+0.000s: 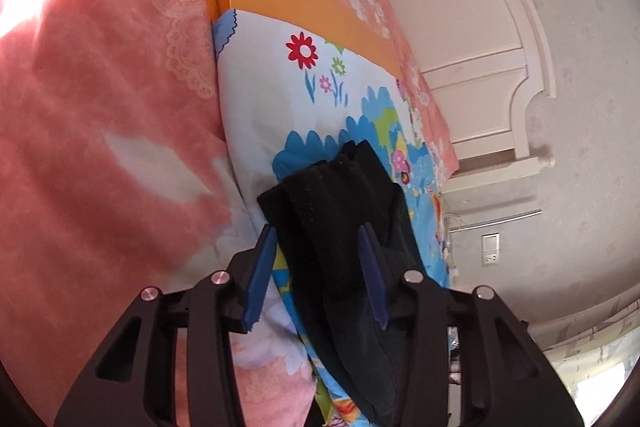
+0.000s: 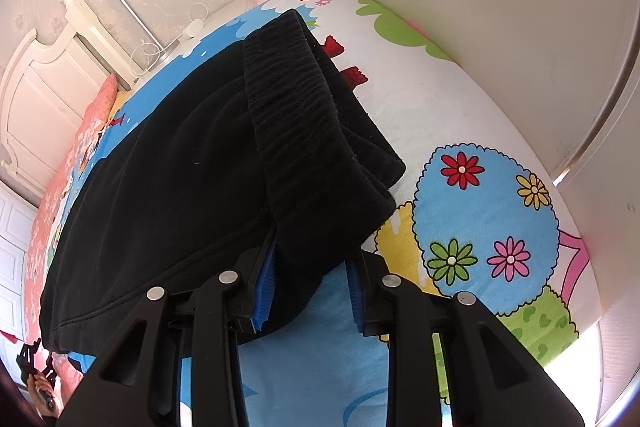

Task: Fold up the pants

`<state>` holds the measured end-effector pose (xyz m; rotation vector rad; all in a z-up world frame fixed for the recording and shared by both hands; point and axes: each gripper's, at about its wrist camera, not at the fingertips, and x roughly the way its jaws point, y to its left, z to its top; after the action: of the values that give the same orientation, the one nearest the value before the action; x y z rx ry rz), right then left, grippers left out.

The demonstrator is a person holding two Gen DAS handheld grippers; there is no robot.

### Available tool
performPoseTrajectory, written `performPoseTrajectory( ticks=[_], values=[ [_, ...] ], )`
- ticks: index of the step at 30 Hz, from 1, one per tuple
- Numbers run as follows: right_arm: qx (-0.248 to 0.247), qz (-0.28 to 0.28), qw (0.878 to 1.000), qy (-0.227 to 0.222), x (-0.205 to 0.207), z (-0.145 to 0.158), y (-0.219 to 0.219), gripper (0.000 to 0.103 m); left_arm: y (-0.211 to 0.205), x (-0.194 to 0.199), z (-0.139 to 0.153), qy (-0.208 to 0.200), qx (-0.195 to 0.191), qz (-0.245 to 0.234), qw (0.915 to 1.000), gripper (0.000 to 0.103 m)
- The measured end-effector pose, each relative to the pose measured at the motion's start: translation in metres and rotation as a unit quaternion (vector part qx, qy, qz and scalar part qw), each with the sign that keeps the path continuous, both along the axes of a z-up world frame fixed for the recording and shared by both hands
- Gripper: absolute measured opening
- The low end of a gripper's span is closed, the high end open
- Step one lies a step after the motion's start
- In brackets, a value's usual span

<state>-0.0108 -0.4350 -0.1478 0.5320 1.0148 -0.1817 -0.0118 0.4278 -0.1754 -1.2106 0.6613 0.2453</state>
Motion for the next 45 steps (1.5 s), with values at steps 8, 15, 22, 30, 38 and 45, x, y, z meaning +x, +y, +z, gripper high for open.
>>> performPoseTrajectory(
  ticks=[8, 15, 22, 30, 38, 45],
  values=[
    [0.002, 0.000, 1.000, 0.000, 0.001, 0.000, 0.001, 0.023, 0.016, -0.002, -0.021, -0.029, -0.063, 0.030, 0.9971, 0.036],
    [0.000, 0.000, 1.000, 0.000, 0.002, 0.000, 0.001, 0.023, 0.010, -0.029, -0.007, -0.006, 0.001, 0.017, 0.9998, 0.026],
    [0.001, -0.001, 1.000, 0.000, 0.002, 0.000, 0.002, 0.023, 0.014, -0.001, -0.021, 0.017, -0.002, -0.005, 0.9998, 0.025],
    [0.001, 0.000, 1.000, 0.002, 0.002, 0.000, 0.001, 0.023, 0.019, 0.022, -0.008, 0.067, 0.041, -0.030, 0.9965, 0.006],
    [0.002, 0.001, 1.000, 0.002, 0.001, 0.000, 0.000, 0.023, 0.023, 0.030, 0.008, 0.091, 0.088, -0.037, 0.9912, 0.009],
    [-0.003, 0.002, 1.000, 0.002, 0.004, -0.001, 0.001, 0.023, 0.026, -0.017, 0.021, 0.009, 0.048, 0.019, 0.9987, 0.024]
  ],
)
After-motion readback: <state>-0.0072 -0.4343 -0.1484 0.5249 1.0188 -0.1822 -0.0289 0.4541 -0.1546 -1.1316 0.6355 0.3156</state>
